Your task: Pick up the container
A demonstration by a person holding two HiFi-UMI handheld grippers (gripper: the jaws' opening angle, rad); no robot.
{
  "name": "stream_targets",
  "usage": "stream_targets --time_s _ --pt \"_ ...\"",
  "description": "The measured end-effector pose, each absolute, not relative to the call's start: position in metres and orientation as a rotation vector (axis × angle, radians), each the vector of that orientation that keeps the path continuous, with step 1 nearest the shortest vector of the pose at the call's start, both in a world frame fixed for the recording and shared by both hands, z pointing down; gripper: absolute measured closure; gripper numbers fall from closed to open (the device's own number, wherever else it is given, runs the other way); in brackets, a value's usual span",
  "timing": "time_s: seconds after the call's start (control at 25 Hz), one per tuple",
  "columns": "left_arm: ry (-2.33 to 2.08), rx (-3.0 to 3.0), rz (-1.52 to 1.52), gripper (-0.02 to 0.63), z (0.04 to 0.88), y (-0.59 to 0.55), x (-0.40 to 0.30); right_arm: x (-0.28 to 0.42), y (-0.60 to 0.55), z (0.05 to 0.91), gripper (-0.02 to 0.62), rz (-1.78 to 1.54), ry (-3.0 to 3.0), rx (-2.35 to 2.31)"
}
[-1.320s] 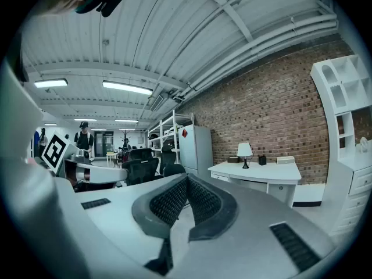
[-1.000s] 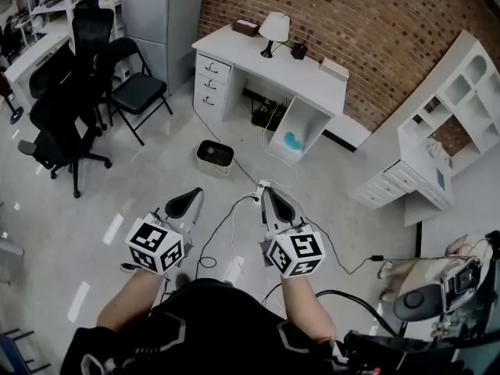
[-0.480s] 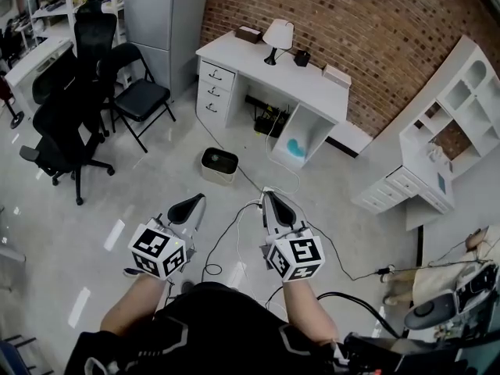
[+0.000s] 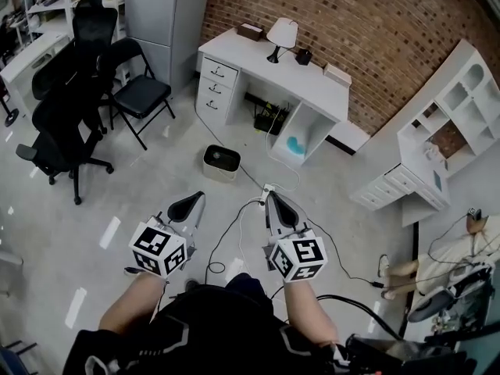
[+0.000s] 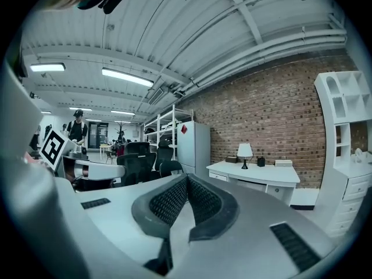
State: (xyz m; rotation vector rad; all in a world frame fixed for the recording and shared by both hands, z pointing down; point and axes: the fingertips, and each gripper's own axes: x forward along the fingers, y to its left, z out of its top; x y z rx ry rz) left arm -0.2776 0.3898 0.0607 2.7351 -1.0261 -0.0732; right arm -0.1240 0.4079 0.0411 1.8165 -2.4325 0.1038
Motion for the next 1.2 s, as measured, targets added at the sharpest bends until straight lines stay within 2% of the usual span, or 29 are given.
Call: stream_targets --time_s 0.6,1.2 --pt "-1.047 2.715 -0.038 0.597 0.068 0.339 -0.27 -0.126 0.342 0.05 0.588 0.109 -2.485 1.725" --pt "-1.068 2.694 0.029 0.597 0.065 0.238 -0.189 -0.049 0.234 0.058 0.588 0.19 -2.538 1.687"
